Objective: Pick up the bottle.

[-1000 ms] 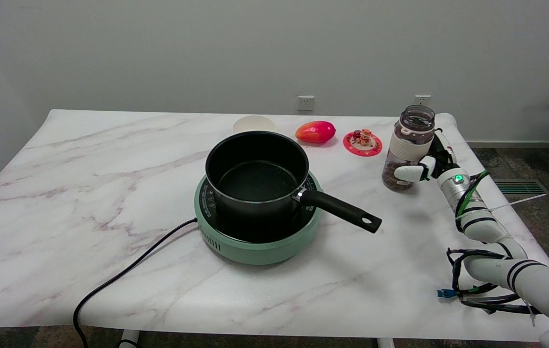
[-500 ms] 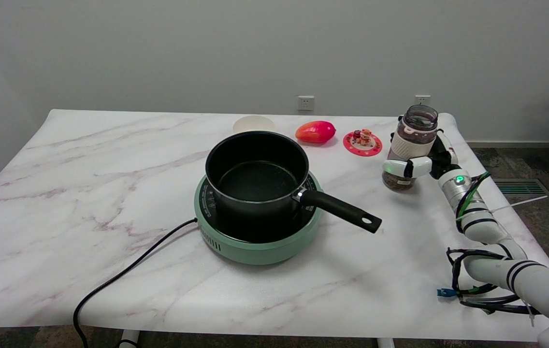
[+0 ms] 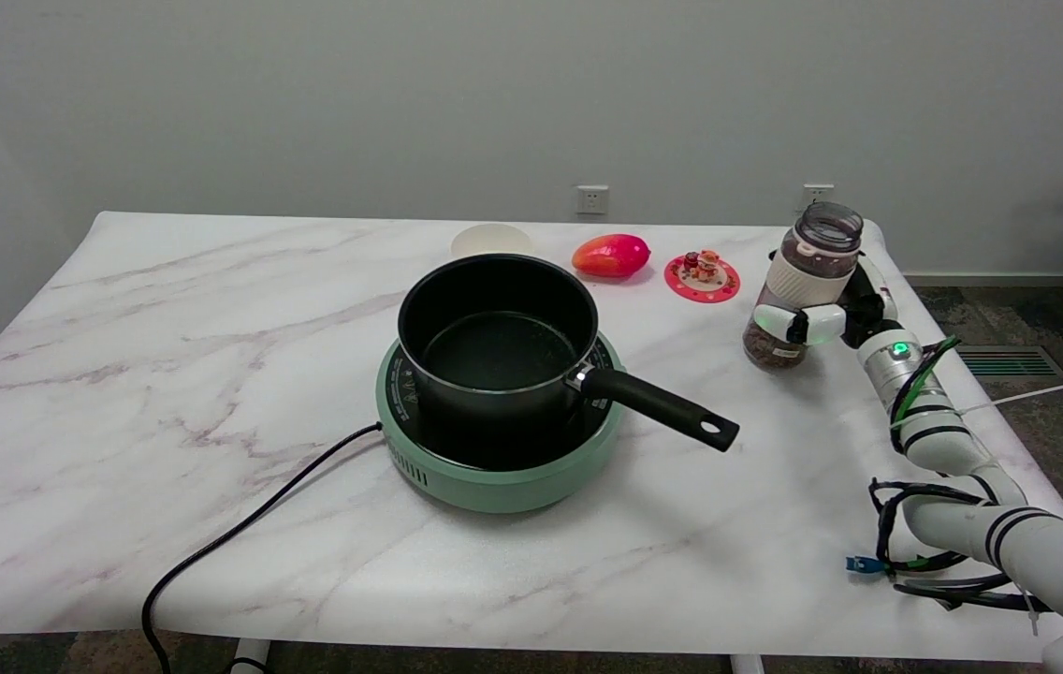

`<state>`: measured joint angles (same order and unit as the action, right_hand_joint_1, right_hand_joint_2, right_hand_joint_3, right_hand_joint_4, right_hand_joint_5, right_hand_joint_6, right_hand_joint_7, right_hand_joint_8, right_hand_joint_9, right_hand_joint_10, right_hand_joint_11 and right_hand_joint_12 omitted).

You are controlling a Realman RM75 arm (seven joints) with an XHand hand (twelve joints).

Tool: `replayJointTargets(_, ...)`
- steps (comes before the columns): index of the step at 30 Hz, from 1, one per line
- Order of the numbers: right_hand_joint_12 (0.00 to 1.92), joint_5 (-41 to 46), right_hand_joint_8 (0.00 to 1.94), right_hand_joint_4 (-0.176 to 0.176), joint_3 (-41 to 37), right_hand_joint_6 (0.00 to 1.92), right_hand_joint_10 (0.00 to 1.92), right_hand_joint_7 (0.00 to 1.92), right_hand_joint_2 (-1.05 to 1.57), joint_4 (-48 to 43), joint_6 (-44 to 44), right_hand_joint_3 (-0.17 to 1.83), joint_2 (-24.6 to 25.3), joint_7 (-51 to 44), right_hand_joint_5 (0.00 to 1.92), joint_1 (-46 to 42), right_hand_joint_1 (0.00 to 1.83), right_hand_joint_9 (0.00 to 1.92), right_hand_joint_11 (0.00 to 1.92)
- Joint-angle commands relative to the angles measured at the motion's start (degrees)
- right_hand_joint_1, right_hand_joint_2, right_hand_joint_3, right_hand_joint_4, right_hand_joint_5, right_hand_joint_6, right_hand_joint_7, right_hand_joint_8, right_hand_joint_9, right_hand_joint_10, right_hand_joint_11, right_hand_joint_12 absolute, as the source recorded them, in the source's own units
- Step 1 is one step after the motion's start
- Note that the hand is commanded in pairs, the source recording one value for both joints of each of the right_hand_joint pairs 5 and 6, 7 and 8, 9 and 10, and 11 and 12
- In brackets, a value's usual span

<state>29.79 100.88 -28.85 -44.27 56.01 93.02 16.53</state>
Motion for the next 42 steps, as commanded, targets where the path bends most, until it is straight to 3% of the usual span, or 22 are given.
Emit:
replayJointTargets(1, 0.65, 0.0, 1.25, 0.000, -2.7, 0.93, 1.04, 1.25, -0.05, 0.3, -1.3, 1.19, -0.3, 2.4, 0.93, -1.2, 1.52, 1.04, 0.65)
replayJointTargets(8, 0.70, 0.0, 1.28, 0.000, -3.8, 0.97, 1.07, 1.28, -0.03, 0.3, -1.9, 1.21, -0.4, 3.4, 0.97, -1.6, 1.52, 1.07, 0.70)
replayJointTargets(18, 0.54, 0.0, 1.14, 0.000, -3.8, 0.84, 0.87, 1.14, -0.15, -0.3, -2.0, 1.14, -1.1, 3.4, 0.84, -1.6, 1.49, 0.87, 0.54)
replayJointTargets(24, 0.78, 0.0, 1.43, 0.000, -3.9, 1.16, 1.04, 1.43, 0.04, -0.4, -2.0, 1.08, -1.2, 3.4, 1.16, -1.6, 1.49, 1.04, 0.78)
replayJointTargets(33, 0.92, 0.0, 1.56, 0.000, -3.9, 1.28, 1.13, 1.56, 0.19, -0.4, -2.0, 1.03, -1.2, 3.4, 1.28, -1.7, 1.51, 1.13, 0.92)
replayJointTargets(42, 1.13, 0.0, 1.83, 0.000, -3.9, 1.63, 1.29, 1.83, 0.61, -0.3, -2.0, 0.74, -1.3, 3.4, 1.63, -1.6, 1.52, 1.29, 1.13)
